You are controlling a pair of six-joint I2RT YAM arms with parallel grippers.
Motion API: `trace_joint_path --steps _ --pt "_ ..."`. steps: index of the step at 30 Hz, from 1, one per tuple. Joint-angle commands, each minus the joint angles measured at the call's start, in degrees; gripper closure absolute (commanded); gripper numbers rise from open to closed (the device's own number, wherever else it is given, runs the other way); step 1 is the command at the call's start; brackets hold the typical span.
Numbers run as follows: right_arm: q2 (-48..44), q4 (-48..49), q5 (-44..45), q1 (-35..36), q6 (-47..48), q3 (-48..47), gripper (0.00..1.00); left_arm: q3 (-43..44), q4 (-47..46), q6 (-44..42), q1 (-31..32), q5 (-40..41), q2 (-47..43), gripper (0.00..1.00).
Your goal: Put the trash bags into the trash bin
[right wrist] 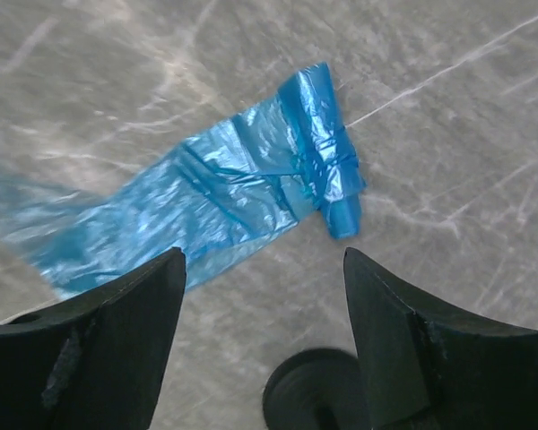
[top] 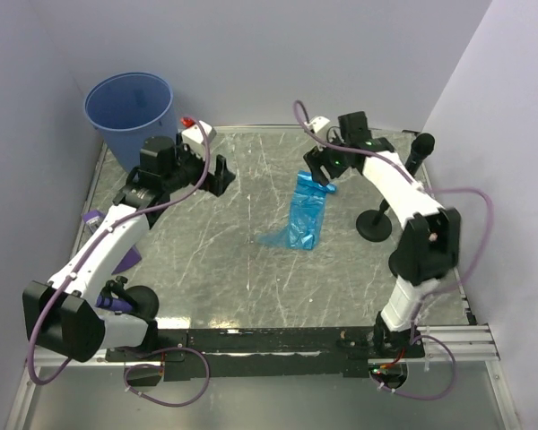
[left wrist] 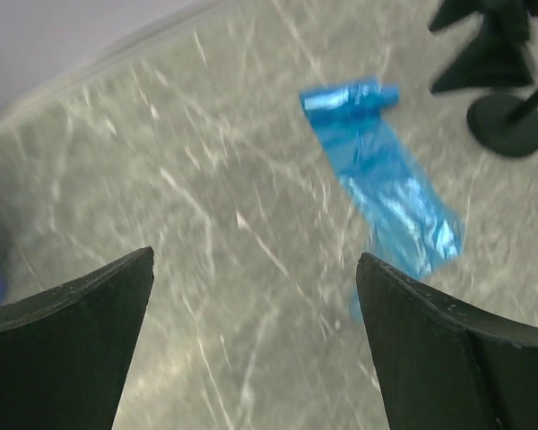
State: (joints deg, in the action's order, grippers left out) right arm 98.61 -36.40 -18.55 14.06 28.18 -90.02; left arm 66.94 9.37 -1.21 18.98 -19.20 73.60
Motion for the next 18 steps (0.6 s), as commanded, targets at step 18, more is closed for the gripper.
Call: trace_joint_path --steps 18 --pt "29.6 -2.1 6.1 -0.1 13.6 -19.6 0.36 -7.4 1.8 6.5 0.2 0.3 -2.4 0.01"
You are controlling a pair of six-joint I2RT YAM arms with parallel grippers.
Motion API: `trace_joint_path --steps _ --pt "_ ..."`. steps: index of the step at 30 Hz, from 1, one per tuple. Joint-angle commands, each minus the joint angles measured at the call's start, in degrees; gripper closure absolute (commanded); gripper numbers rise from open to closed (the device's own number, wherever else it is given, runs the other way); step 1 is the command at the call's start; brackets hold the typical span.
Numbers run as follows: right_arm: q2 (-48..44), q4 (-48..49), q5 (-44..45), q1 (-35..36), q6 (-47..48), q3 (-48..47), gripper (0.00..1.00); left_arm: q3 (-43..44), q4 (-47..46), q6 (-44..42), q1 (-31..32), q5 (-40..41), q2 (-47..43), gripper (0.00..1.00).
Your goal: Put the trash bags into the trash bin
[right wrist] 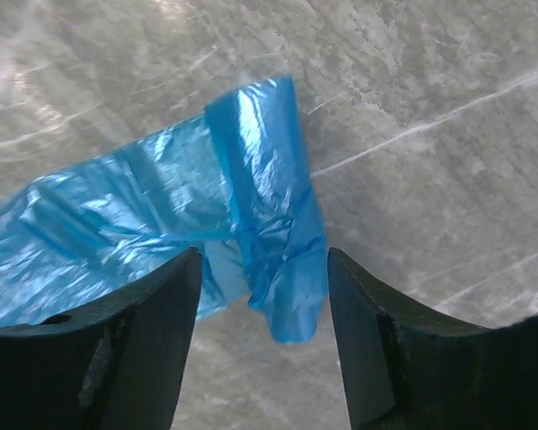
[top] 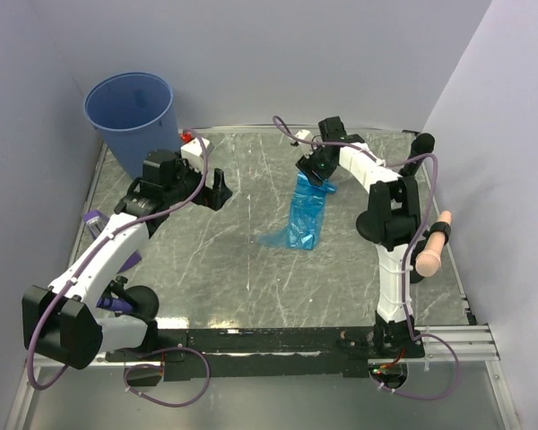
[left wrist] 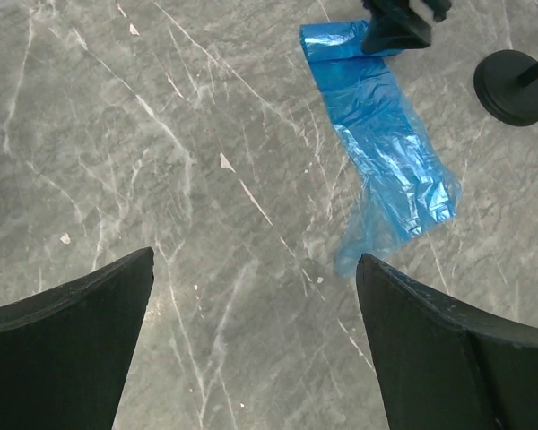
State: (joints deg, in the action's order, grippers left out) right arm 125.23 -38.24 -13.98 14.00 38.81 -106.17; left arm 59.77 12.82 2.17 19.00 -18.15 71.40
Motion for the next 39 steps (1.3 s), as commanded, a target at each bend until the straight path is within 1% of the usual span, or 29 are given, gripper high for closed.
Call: trace_joint_path --steps 1,4,6,8,10,12,16,17,19,24,27,30,33,36,39 --pt "3.6 -0.3 1.7 0.0 3.4 -3.6 0.37 -0.2 -2.2 3.4 0.2 -0.9 0.2 0.01" --pt "4.8 -0.8 1.3 0.0 4.1 -3.4 0.41 0.1 -3.0 4.8 0.2 -1.3 1.8 0.01" --pt "5.1 -1.7 0.7 0.0 4.4 -3.4 0.54 -0.1 -3.9 5.8 0.2 -1.8 2.6 0.01" --pt "5.6 -3.4 0.0 0.1 4.4 -3.8 0.69 -0.5 -5.1 7.2 0.2 -2.1 3.6 0.01" --pt "5.0 -6.0 -1.7 0.2 3.0 -4.1 0.82 -1.2 -6.6 8.9 0.2 -2.0 4.9 0.01" --pt "1.9 -8.9 -6.3 0.2 -0.1 -3.8 0.90 -2.9 -11.5 11.3 0.2 -2.6 6.0 0.01" --pt "-10.8 -10.5 -17.7 0.2 -7.2 1.0 1.00 -9.0 -25.5 15.0 0.2 -8.0 7.3 0.01" --pt "-14.7 -11.1 -20.4 0.4 -8.8 1.7 1.00 -9.9 -28.5 15.5 0.2 -9.3 8.0 0.01" --pt "-19.1 -12.5 -25.2 0.5 -11.6 2.5 1.00 -9.9 -32.2 16.0 0.5 -11.5 10.1 0.01" --pt "-24.5 -18.1 -33.9 0.6 -15.2 -0.1 1.00 -10.1 -41.2 16.0 0.9 -18.6 14.8 0.01" --pt "-26.4 -19.3 -38.1 0.6 -16.1 -1.1 1.00 -9.4 -46.8 14.3 2.1 -21.0 17.8 0.01" --pt "-27.4 -19.7 -39.7 0.7 -17.8 -2.9 1.00 -7.7 -51.7 14.1 3.4 -24.5 20.5 0.01" --pt "-27.8 -19.4 -40.0 0.9 -19.2 -4.3 1.00 -3.5 -52.5 13.2 5.5 -27.6 23.4 0.01" --pt "-27.8 -19.4 -40.3 0.9 -19.7 -5.1 1.00 -0.3 -53.2 13.6 7.5 -26.9 27.1 0.01" --pt "-27.8 -19.5 -41.4 0.7 -19.8 -4.8 1.00 2.2 -54.1 14.3 8.4 -26.1 30.6 0.06"
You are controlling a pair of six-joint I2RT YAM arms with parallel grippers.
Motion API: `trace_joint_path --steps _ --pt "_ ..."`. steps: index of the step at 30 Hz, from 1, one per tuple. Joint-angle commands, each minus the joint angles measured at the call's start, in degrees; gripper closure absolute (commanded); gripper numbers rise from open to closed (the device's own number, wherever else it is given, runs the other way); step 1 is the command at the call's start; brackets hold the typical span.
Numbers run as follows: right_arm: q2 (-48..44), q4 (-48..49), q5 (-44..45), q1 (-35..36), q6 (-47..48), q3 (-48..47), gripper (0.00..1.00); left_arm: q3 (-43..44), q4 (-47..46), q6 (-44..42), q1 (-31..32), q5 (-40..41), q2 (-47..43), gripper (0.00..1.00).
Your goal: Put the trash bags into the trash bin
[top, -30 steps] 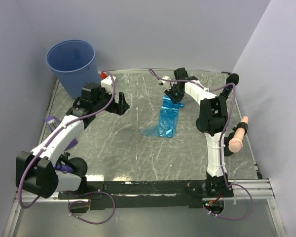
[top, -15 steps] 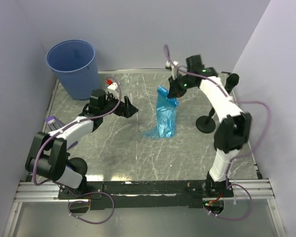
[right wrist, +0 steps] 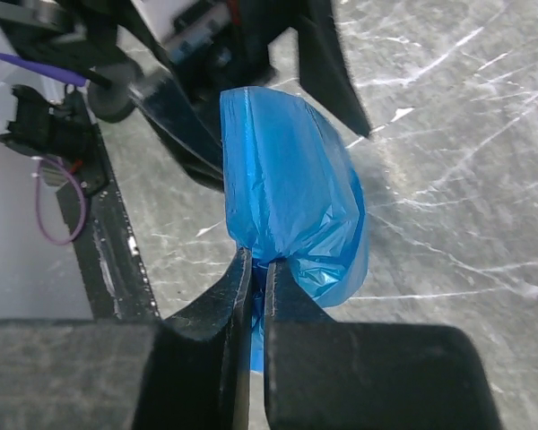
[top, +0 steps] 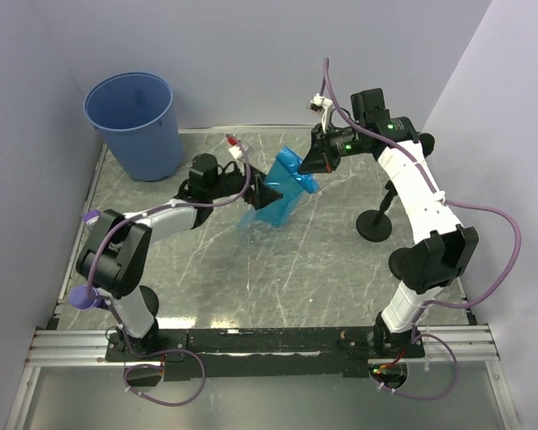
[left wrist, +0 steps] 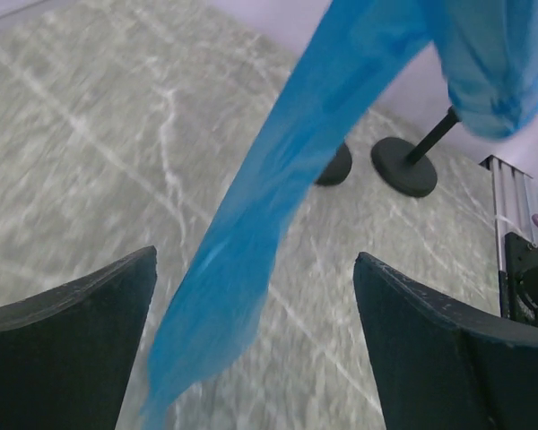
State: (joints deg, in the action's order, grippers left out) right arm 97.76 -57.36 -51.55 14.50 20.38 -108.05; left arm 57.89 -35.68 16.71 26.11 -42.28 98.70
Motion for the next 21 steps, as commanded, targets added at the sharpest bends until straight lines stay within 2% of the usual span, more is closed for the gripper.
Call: trace_joint_path --steps 1,3,6,12,15,17,20,21 --pt "-0.5 -0.3 -4.2 0.3 -1.7 -2.1 1.00 4.5 -5.5 -0.3 1.4 -1.9 4.4 0.08" --pt "-0.4 1.4 -5.4 0.2 -3.0 -0.2 1.00 4.5 -5.6 -0.6 1.4 -2.8 6.0 0.12" --pt "0.4 4.5 -8.6 0.1 -7.0 2.8 1.00 3.1 -5.3 -1.4 1.4 -5.9 6.9 0.25" --pt "4.2 7.3 -14.5 0.1 -12.6 2.6 1.00 -0.5 -7.7 0.8 1.8 -9.7 6.2 0.67" --pt "5.2 6.6 -15.3 -0.3 -11.9 2.6 1.00 -0.5 -3.9 -0.9 2.1 -11.5 4.6 0.90" --pt "5.9 7.0 -16.7 -0.5 -12.5 3.4 1.00 0.7 5.8 -4.7 1.7 -12.3 2.4 0.99" --pt "6.7 8.2 -20.1 -1.2 -12.5 4.2 1.00 7.0 27.9 -16.0 -0.1 -13.4 -0.4 0.99" --pt "6.8 9.1 -23.3 -1.3 -12.1 4.9 0.99 10.1 37.0 -23.1 -0.9 -13.8 -0.8 0.99"
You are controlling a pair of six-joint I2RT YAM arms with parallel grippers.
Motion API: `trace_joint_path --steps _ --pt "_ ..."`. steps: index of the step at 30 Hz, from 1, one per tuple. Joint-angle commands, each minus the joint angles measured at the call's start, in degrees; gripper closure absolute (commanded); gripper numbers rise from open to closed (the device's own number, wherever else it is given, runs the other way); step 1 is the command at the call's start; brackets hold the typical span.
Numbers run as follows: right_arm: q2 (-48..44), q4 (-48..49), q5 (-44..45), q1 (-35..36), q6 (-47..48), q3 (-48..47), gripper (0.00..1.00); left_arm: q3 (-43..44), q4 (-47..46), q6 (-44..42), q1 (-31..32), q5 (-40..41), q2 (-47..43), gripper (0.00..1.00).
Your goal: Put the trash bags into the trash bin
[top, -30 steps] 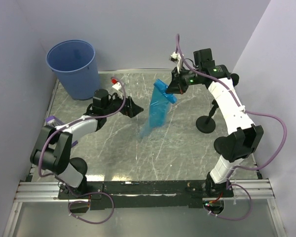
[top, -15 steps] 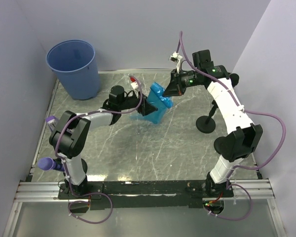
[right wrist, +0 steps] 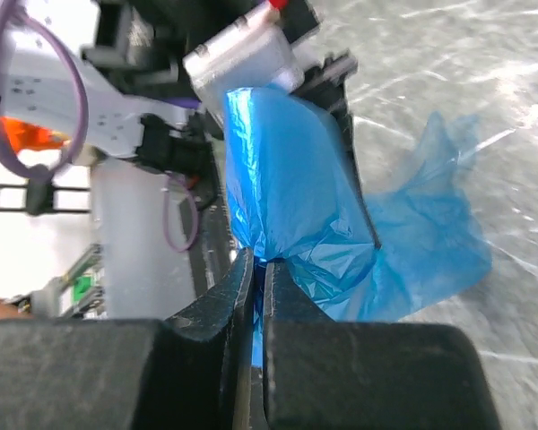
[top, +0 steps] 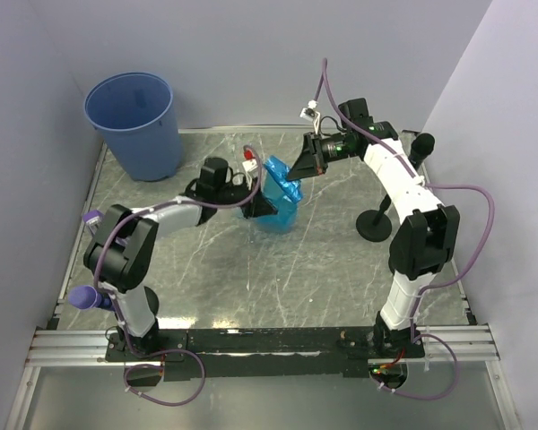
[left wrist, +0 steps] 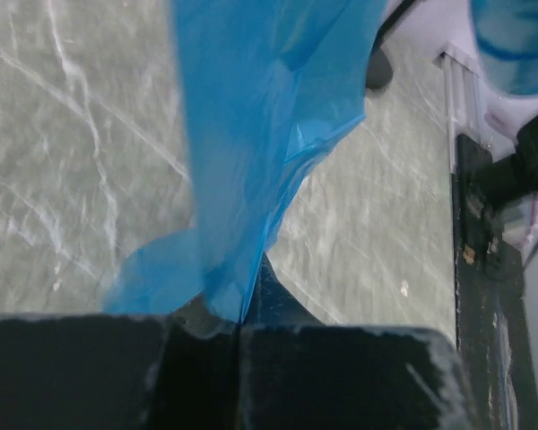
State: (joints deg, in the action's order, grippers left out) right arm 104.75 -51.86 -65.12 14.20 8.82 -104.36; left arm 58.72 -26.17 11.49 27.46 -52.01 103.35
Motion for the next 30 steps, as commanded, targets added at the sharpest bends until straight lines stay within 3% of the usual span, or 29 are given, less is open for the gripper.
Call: trace_joint_path --steps 1,4,7,9,12,15,21,24,30 --pt "0.1 3.9 -12.5 -1.2 0.0 1.6 0.98 12.0 35.7 -21.9 -3.5 -4.7 -5.4 0.99" --pt "0.0 8.6 -13.4 -1.2 -3.1 5.1 0.98 25.0 59.5 -37.2 -7.1 -7.8 -1.7 0.99" --pt "0.0 14.6 -9.4 -1.2 -6.0 11.4 0.94 39.9 89.3 -53.0 -7.6 -5.4 7.6 0.99" --pt "-0.4 24.7 -7.4 -1.2 -14.1 18.8 0.91 48.7 103.7 -60.2 -6.9 -5.1 15.4 0.99" --pt "-0.2 39.9 -4.0 -2.0 -27.4 27.3 0.91 52.5 105.0 -53.8 -6.5 -6.3 21.7 0.99" --pt "0.5 47.0 -1.1 -3.0 -32.7 32.4 0.88 49.9 104.5 -56.2 -5.1 -6.4 22.3 0.99" --pt "1.7 40.8 5.6 -3.5 -27.5 32.6 0.56 52.5 104.9 -53.2 -2.5 -5.2 25.6 0.99" --pt "1.4 36.7 12.3 -3.5 -23.9 31.6 0.50 55.0 105.0 -52.4 -2.2 -3.5 24.4 0.99" --pt "1.1 32.6 22.5 -2.5 -17.4 30.6 0.46 57.6 105.2 -50.6 -2.2 1.3 18.7 0.99"
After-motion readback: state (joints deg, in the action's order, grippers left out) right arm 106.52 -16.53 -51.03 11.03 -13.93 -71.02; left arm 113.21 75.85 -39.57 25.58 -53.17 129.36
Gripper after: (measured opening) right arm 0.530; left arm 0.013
